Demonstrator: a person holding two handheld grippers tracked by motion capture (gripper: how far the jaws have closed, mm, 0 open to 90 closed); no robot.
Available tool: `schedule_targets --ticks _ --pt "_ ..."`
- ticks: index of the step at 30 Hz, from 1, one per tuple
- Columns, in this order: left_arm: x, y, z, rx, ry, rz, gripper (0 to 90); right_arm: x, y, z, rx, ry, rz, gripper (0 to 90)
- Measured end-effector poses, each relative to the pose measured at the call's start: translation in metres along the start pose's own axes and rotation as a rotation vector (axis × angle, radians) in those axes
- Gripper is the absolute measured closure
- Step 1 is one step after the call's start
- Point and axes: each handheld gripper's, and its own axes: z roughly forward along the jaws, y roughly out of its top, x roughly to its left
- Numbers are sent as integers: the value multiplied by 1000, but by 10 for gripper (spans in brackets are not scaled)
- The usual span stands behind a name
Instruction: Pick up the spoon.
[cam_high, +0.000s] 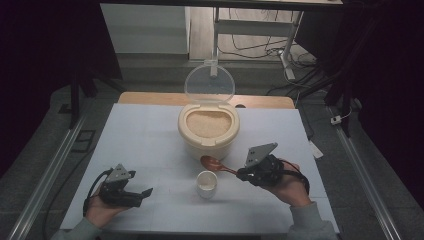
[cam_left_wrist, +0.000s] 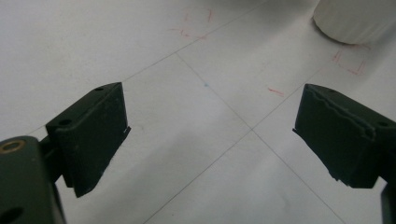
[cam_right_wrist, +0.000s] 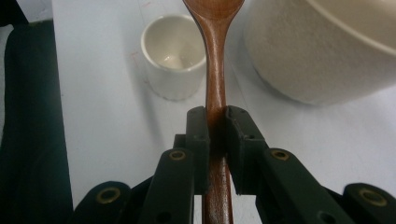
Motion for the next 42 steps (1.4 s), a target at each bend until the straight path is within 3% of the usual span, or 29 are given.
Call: schedule_targets --ticks 7,8,21,28,32,33,39,42 --pt "0 0 -2 -8 -1 -2 96 2 9 2 -8 -4 -18 802" --pt "0 0 -2 -9 0 -2 96 3 10 3 -30 3 -19 802" --pt "-4 3 -6 -27 -12 17 104 14 25 18 -9 13 -74 801" --pt "-22 19 -18 -71 -37 95 119 15 27 26 10 10 -68 802" --pt "-44 48 -28 -118 -63 183 129 15 28 26 12 6 -64 802" --pt "-44 48 -28 -118 -63 183 132 15 28 27 7 8 -64 802" --pt "-72 83 -29 -131 -73 316 149 16 30 28 21 8 -73 802" --pt "-78 94 -25 -115 -87 336 150 16 29 30 10 10 -65 802"
